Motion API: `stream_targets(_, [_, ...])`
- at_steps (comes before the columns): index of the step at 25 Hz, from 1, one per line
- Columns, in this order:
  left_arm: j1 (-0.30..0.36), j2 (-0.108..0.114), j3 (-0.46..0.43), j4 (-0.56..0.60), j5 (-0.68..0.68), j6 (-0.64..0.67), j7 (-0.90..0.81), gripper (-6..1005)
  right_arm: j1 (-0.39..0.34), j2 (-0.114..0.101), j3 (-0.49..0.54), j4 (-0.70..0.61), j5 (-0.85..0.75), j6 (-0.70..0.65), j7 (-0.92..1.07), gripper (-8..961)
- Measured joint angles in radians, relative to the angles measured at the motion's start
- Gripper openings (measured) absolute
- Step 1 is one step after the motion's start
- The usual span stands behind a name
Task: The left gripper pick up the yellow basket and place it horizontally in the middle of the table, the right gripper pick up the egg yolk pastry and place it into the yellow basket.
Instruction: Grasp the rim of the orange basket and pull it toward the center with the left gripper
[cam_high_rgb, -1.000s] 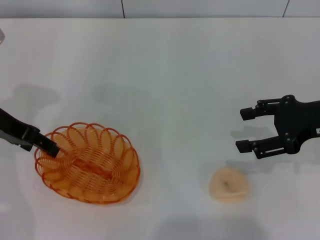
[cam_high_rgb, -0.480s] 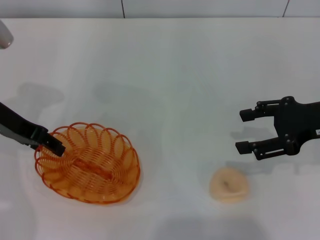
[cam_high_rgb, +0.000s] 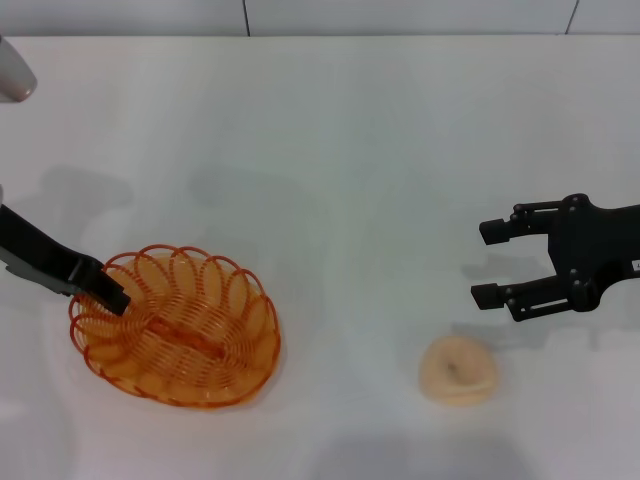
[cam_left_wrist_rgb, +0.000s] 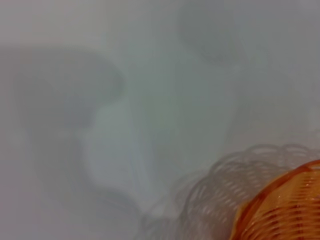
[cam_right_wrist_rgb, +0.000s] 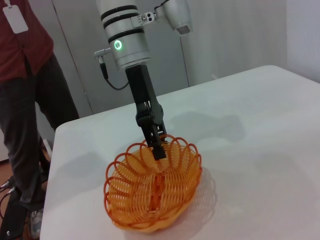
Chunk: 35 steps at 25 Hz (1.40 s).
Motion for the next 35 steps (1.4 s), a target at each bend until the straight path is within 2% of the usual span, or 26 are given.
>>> stream_targets(14, [0.0, -0.003, 0.008, -0.002, 0.004, -0.005, 0.0, 402, 0.0, 0.0, 0.002, -0.001, 0.0, -0.002, 0.001, 797])
stream_targets(25, [-0.013, 0.003, 0.035, -0.046, 0.004, -0.023, 0.0, 223, 0.0, -0.001, 0.003, -0.005, 0.0, -0.001, 0.001, 798])
stream_targets(35, [-0.017, 0.014, 0.038, -0.042, -0.005, -0.015, 0.006, 139, 0.0, -0.002, 0.006, -0.01, 0.0, -0.001, 0.003, 798])
